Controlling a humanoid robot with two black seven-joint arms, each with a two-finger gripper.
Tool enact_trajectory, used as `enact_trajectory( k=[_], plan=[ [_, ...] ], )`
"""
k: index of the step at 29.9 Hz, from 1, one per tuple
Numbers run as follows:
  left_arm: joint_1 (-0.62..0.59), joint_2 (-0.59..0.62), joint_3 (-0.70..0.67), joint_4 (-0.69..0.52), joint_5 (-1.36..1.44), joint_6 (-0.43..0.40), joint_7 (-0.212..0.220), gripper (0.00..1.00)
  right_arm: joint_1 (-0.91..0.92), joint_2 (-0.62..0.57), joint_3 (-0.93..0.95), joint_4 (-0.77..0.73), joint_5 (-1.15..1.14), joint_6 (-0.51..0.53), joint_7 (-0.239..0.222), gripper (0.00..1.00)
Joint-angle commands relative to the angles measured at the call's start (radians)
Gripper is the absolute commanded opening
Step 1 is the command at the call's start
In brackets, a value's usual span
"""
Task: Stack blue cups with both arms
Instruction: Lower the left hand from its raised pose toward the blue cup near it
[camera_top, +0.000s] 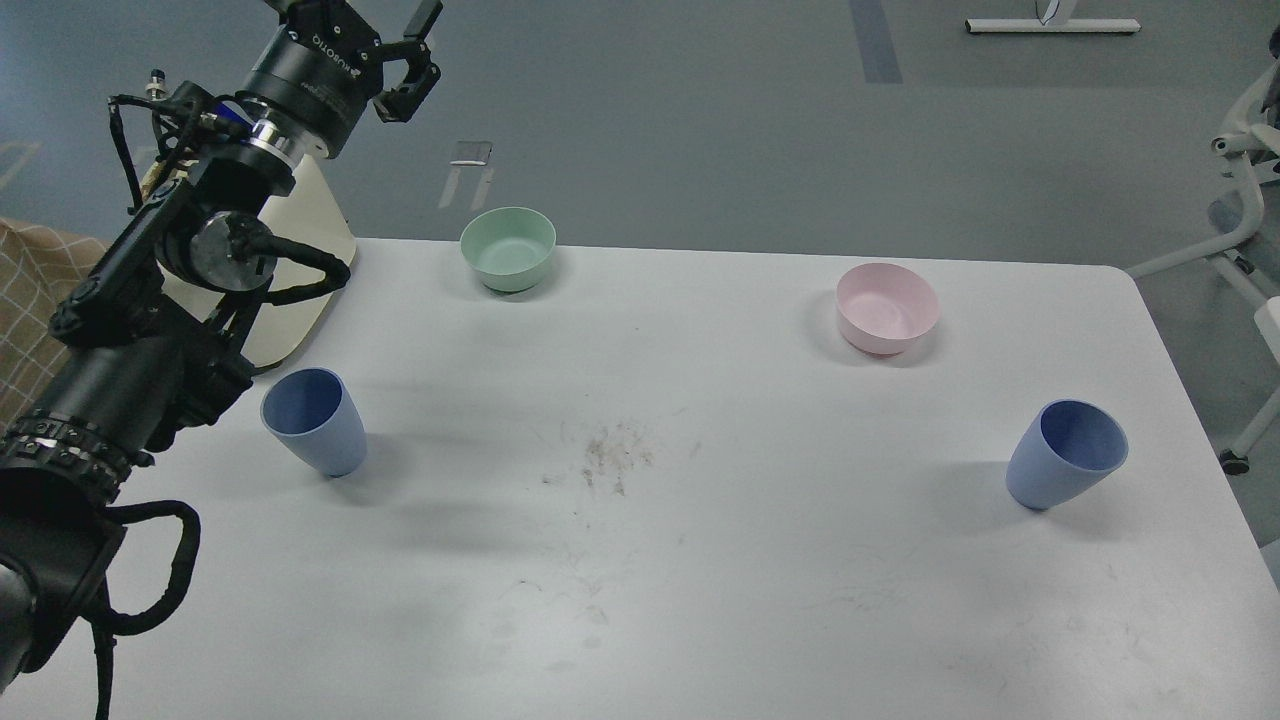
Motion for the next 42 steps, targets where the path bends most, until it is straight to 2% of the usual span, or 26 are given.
enact_trajectory(
  k=[1,19,22,25,30,34,38,40,42],
  plan=[
    [-0.013,0.006,-0.001,-0.005,-0.004,0.000,-0.005,0.98,-0.014,0.022,0.005,0.002,0.002,0.000,0.002,1.00],
    [-0.033,0.023,-0.004,-0.028,-0.005,0.005,-0.001,0.98,-0.032,0.033,0.005,-0.001,0.001,0.000,0.007,1.00],
    [-0.036,0.022,-0.001,-0.040,-0.004,0.014,-0.002,0.98,-0.042,0.033,0.005,-0.001,0.002,0.000,0.028,1.00],
    [-0.033,0.037,0.006,-0.080,0.025,0.027,-0.004,0.97,-0.061,0.047,0.005,0.000,0.001,0.000,0.086,1.00],
    [-0.021,0.160,0.093,-0.197,0.260,0.037,-0.010,0.97,-0.074,0.068,0.006,-0.002,0.004,0.000,0.097,1.00],
    [0.045,0.359,0.174,-0.426,0.561,0.038,-0.014,0.93,-0.133,0.070,0.009,0.000,0.108,0.000,0.100,1.00],
    [0.122,0.515,0.185,-0.568,0.729,0.038,-0.016,0.92,-0.152,0.068,0.015,-0.001,0.131,0.000,0.102,1.00],
    [0.172,0.635,0.188,-0.622,0.792,0.034,-0.037,0.91,-0.157,0.068,0.015,-0.001,0.133,0.000,0.128,1.00],
    [0.197,0.690,0.194,-0.643,0.814,0.034,-0.050,0.91,-0.160,0.070,0.015,-0.001,0.133,0.000,0.148,1.00]
  ],
)
